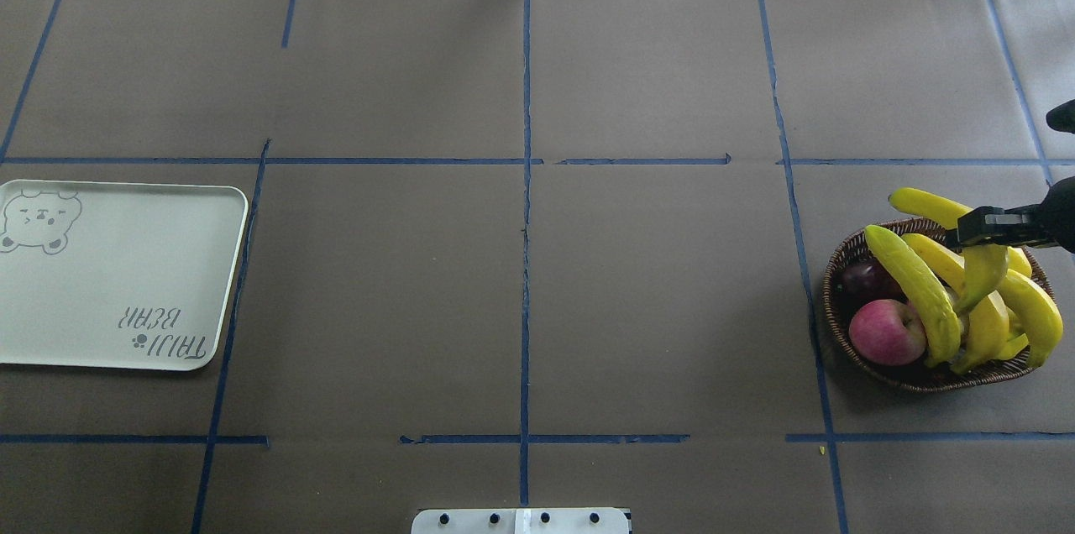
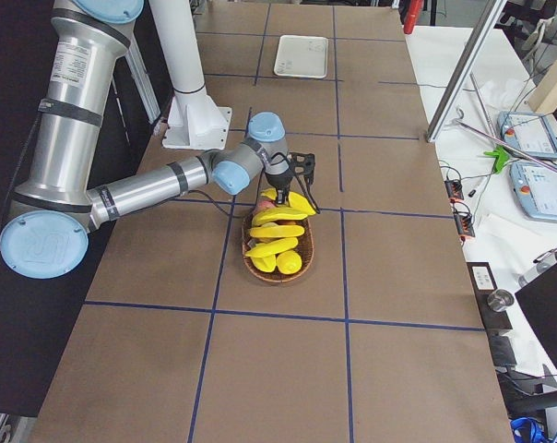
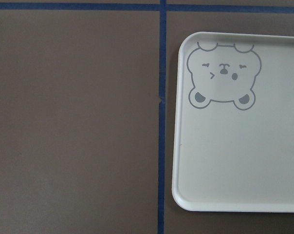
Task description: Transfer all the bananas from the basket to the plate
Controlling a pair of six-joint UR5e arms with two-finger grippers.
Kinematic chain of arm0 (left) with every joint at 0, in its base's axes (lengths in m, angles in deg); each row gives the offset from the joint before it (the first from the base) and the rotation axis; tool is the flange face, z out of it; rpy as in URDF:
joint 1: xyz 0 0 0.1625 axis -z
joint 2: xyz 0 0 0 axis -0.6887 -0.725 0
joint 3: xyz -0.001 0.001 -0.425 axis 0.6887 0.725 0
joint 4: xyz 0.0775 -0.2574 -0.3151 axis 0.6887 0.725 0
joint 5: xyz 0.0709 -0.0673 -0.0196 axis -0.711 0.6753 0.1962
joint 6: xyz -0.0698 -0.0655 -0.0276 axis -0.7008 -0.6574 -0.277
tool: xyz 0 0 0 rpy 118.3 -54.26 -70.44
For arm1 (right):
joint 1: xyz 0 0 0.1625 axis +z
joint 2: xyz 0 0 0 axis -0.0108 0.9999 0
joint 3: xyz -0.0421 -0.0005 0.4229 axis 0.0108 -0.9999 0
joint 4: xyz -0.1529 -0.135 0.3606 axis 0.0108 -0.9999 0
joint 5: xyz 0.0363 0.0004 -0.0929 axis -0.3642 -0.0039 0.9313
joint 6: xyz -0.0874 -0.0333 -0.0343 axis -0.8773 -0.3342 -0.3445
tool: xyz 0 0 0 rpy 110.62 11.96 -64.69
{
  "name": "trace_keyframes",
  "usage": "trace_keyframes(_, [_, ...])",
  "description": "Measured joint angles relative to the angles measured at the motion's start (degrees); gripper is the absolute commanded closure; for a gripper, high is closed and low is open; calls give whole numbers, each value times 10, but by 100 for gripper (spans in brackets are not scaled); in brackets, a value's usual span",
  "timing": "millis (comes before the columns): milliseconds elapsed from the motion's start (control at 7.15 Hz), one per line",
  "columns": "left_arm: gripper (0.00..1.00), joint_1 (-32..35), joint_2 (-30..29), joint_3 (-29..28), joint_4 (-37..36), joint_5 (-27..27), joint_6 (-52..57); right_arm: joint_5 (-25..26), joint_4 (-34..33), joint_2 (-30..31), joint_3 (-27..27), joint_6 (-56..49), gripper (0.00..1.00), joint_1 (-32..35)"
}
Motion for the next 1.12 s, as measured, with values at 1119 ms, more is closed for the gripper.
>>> trace_keyframes(1119, [0,-99,-139,45,117,91,-270,43,0,-287,-79,166,100,-133])
